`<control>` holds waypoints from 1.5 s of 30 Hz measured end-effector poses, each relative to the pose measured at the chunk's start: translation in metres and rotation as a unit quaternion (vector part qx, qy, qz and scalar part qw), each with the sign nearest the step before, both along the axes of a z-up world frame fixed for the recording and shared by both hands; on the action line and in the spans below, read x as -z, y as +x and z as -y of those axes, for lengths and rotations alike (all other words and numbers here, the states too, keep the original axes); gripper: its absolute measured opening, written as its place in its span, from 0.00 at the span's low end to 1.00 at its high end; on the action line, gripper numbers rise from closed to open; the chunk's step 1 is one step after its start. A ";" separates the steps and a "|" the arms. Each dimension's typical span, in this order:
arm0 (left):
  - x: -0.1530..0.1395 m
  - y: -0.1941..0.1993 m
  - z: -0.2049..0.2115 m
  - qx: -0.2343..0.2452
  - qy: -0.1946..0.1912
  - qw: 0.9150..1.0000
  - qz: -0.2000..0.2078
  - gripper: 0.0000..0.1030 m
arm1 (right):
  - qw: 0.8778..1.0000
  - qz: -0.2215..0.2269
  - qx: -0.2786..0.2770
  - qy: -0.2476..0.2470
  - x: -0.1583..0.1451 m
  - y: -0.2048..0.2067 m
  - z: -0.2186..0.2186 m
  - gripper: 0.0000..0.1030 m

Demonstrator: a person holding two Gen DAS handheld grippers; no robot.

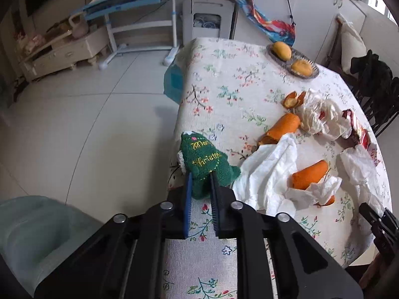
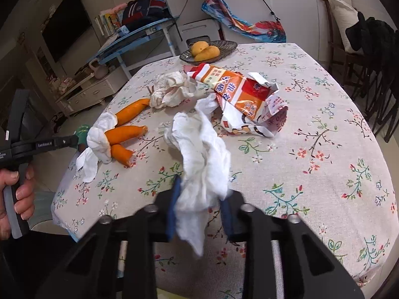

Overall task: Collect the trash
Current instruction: 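Carry the tissue over the bucket and open the right gripper while the left lifts the plush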

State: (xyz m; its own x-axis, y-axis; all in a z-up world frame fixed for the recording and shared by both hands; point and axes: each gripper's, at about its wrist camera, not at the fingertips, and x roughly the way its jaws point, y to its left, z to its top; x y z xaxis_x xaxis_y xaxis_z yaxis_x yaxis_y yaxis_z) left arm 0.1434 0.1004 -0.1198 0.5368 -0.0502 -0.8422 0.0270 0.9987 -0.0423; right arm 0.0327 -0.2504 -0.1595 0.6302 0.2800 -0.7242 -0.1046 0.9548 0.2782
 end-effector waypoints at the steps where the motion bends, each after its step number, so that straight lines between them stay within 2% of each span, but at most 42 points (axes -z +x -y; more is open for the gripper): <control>1: -0.002 -0.001 0.000 -0.002 -0.004 1.000 0.004 0.11 | 1.000 0.002 -0.003 0.000 -0.001 -0.001 -0.001 0.19; 3: -0.008 -0.004 -0.005 -0.010 -0.016 1.000 0.015 0.10 | 1.000 0.007 -0.008 0.000 -0.003 -0.002 -0.003 0.13; 6: -0.015 -0.007 -0.011 -0.020 -0.039 0.999 0.027 0.10 | 1.000 0.017 -0.012 0.003 -0.008 -0.005 -0.005 0.10; 10: -0.027 -0.016 -0.016 -0.021 -0.076 0.996 0.049 0.10 | 0.999 0.033 -0.016 0.015 -0.017 -0.010 -0.005 0.09; 17: -0.043 -0.036 -0.009 -0.013 -0.100 0.992 0.080 0.10 | 0.997 0.067 -0.025 0.035 -0.034 -0.025 -0.005 0.09; 24: -0.047 -0.066 -0.003 -0.009 -0.108 0.990 0.095 0.10 | 0.992 0.112 -0.037 0.035 -0.055 -0.053 -0.010 0.09; 30: -0.046 -0.094 0.008 0.008 -0.108 0.989 0.103 0.10 | 0.990 0.129 -0.047 0.031 -0.062 -0.081 -0.015 0.09; 38: -0.045 -0.129 0.016 0.023 -0.108 0.987 0.118 0.10 | 0.990 0.126 -0.053 0.040 -0.064 -0.108 -0.011 0.09; 45: -0.049 -0.157 0.022 0.039 -0.098 0.985 0.133 0.10 | 0.990 0.106 -0.086 0.032 -0.059 -0.128 -0.021 0.09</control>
